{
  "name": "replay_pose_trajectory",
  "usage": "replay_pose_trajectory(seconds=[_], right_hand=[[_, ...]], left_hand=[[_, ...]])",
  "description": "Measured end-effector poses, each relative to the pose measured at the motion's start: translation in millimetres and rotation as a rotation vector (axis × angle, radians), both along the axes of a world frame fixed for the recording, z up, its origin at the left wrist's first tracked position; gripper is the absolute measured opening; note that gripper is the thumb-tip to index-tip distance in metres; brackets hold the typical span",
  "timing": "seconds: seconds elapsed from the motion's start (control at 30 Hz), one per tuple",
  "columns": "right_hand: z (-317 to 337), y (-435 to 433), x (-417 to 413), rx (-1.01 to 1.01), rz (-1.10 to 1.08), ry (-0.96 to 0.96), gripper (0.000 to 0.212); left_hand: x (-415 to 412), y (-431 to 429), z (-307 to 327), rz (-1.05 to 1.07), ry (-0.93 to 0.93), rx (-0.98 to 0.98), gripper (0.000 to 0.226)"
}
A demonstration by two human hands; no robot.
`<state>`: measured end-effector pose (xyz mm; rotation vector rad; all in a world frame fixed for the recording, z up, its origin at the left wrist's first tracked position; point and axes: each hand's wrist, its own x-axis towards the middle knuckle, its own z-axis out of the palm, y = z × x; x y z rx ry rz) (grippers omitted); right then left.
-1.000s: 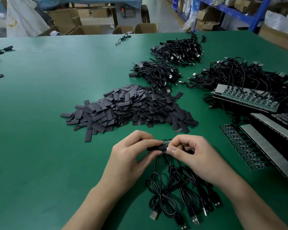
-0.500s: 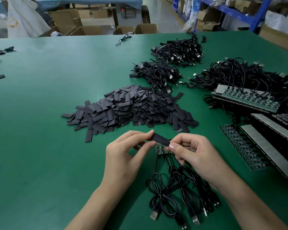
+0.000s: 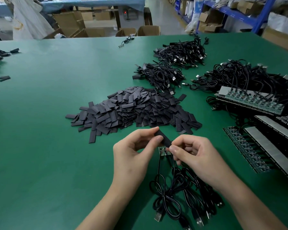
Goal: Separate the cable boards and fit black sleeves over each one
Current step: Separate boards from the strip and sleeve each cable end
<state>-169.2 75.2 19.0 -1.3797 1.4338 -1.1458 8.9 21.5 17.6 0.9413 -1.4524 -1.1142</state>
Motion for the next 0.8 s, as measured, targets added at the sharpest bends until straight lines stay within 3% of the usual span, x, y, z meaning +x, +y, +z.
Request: replay_pose_trajectory(seconds=[0.1,0.23,0.37,0.43,0.53,0.6,0.7,0.8], right_hand=[[3.4,2.2,-8.9,0.024,0.005,0.118,0.014],[6.7,3.5,-19.8,0.015,0.081,0.412,0.018],[7.6,2.3,-19.9,0.058,0.069,0.379,0.022],[8.8,1.9,-22.4,0.059,0.009,0.311,0.023],[8.6,-0.3,-26.3,0.002,-0.161,0.208,0.024],[8.9,-4.2,-28.3,-0.028,-0.267,0.243,0.028],[15.5,-15.8,-29.3,-0.026,-0.341,0.315,0.033],[32.3,-43.8,-36.3,-0.013,-0.373,0.389,0.031]], left_hand=[[1.9,-2.1,0.8,-0.045,0.169,0.129,0.018],[7.8,-8.4,3.8,-0.011,0.351,0.26,0.019],[9.8,-10.1,1.1,-0.046,0.368,0.28,0.018],[9.3,-9.7,-1.8,-0.052,0.198,0.212,0.021],[9.8,-10.5,-10.9,0.033,-0.549,-0.134,0.046],[8.1,-8.5,-13.2,-0.02,-0.902,-0.255,0.065],[7.2,-6.8,-16.1,-0.089,-1.051,-0.272,0.074],[7.4,-7.8,-15.5,-0.09,-0.983,-0.29,0.06]])
